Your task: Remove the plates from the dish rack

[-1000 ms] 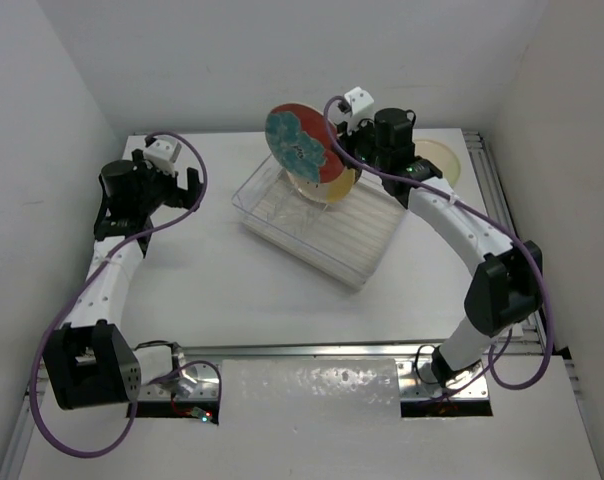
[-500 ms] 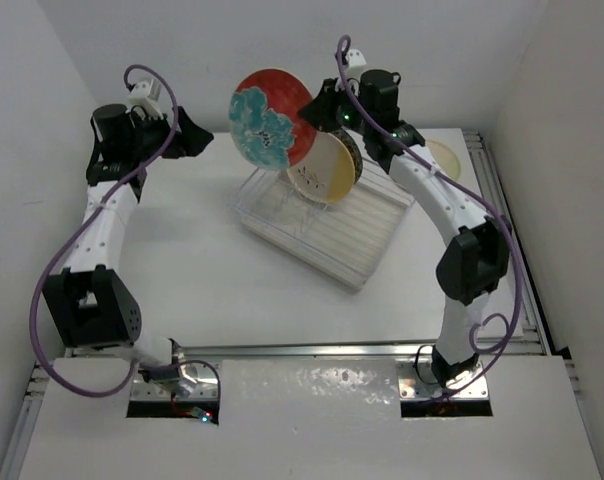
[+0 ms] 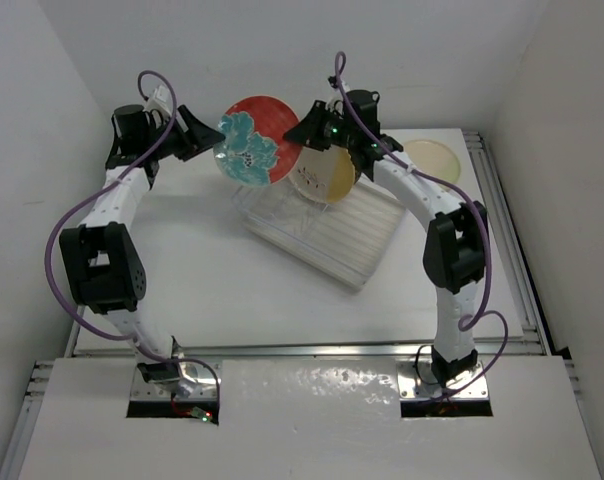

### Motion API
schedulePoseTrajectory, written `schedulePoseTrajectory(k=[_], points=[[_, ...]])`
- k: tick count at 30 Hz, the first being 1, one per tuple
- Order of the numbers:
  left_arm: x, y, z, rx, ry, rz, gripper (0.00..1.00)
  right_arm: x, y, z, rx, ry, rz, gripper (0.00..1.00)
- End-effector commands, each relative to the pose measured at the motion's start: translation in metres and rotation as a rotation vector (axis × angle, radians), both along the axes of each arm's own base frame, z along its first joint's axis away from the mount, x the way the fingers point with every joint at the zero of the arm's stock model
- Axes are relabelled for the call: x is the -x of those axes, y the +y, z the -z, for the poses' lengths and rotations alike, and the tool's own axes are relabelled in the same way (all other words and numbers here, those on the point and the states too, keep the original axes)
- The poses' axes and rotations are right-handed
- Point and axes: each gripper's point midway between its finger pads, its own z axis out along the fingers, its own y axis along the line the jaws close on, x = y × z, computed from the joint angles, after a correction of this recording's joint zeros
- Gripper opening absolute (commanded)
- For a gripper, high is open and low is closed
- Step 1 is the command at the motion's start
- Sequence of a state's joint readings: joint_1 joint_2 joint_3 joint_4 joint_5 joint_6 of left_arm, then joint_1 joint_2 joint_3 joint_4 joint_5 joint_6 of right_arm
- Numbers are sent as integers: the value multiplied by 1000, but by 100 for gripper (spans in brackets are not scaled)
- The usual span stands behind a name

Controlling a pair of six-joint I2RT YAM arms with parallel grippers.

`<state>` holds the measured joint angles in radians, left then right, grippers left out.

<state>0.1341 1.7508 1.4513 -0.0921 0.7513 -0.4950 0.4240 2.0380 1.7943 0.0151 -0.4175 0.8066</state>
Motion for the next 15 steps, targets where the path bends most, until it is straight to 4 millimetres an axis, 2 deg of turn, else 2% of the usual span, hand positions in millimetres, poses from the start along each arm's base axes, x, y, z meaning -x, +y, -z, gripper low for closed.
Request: schedulePoseTrajectory(k=[1, 6, 11, 14, 15], points=[[-6, -16, -40, 36, -136, 52, 59, 8, 10, -108, -241, -223, -54, 0], [6, -34, -39, 134, -113, 118, 55, 4, 16, -100, -277, -169, -59, 0], [12, -42, -45, 173, -133, 164, 48, 0, 22, -100, -321, -141, -71, 0], [17, -45, -51, 189, -135, 185, 27, -2, 23, -97, -330, -128, -71, 0], [18, -45, -51, 191, -131, 189, 12, -2, 23, -94, -327, -125, -72, 0]])
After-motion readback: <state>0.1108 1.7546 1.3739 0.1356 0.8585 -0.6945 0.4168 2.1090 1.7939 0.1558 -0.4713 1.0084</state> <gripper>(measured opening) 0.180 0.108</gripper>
